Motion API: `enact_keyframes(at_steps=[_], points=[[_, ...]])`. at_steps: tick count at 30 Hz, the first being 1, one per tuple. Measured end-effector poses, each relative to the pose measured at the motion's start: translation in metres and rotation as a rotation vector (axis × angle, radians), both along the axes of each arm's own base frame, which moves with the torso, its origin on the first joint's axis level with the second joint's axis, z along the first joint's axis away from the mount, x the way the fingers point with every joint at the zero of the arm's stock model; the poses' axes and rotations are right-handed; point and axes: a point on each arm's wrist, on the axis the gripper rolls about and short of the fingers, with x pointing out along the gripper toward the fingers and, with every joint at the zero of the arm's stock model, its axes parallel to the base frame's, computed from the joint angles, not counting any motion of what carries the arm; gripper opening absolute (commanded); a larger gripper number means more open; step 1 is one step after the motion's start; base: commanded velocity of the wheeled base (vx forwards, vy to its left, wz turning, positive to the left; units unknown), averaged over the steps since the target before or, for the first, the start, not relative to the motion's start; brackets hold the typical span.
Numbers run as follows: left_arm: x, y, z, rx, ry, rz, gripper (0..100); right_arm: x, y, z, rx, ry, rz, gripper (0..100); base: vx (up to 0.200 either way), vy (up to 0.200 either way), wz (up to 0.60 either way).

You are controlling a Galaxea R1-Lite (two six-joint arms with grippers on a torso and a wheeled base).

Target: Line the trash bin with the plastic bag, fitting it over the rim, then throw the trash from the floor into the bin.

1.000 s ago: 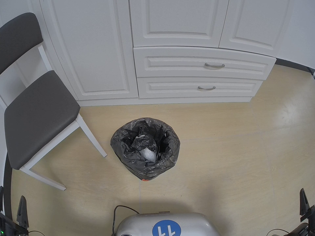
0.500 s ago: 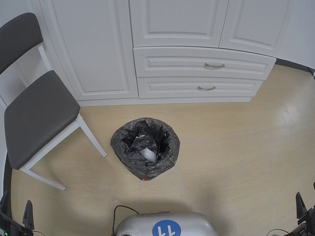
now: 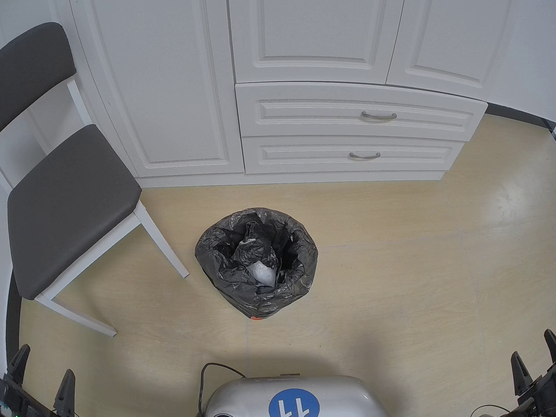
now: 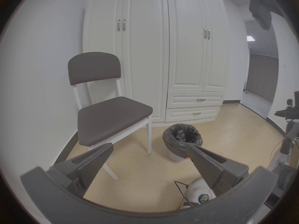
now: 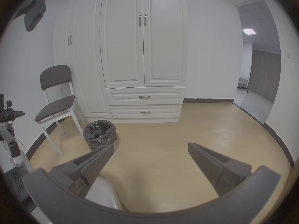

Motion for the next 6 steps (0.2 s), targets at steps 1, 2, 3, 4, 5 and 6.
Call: enact_keyframes(at_steps=[1, 2, 3, 4, 5, 6], points=[[0.0, 0.0, -0.0005, 0.005, 0.004, -0.001, 100, 0.0, 0.0, 0.0002, 0.0, -0.002, 0.0, 100, 0.0, 0.0, 0.0], [0.0, 0.0, -0.0006, 0.005, 0.006, 0.001, 100, 0.0, 0.0, 0.0004, 0.0, -0.004, 0.0, 100, 0.0, 0.0, 0.0], [0.0, 0.0001, -0.0006, 0.005, 0.006, 0.003, 100, 0.0, 0.0, 0.0005, 0.0, -0.005, 0.0, 100, 0.0, 0.0, 0.0], [0.0, 0.0001, -0.0005, 0.005, 0.005, 0.003, 100, 0.0, 0.0, 0.0006, 0.0, -0.005, 0.001, 100, 0.0, 0.0, 0.0], [0.0, 0.0001, -0.0003, 0.005, 0.003, 0.003, 100, 0.0001, 0.0, 0.0006, 0.0, -0.005, 0.001, 100, 0.0, 0.0, 0.0], [0.0, 0.0001, -0.0003, 0.006, 0.003, 0.003, 100, 0.0001, 0.0, 0.0006, 0.0, -0.005, 0.0, 100, 0.0, 0.0, 0.0]])
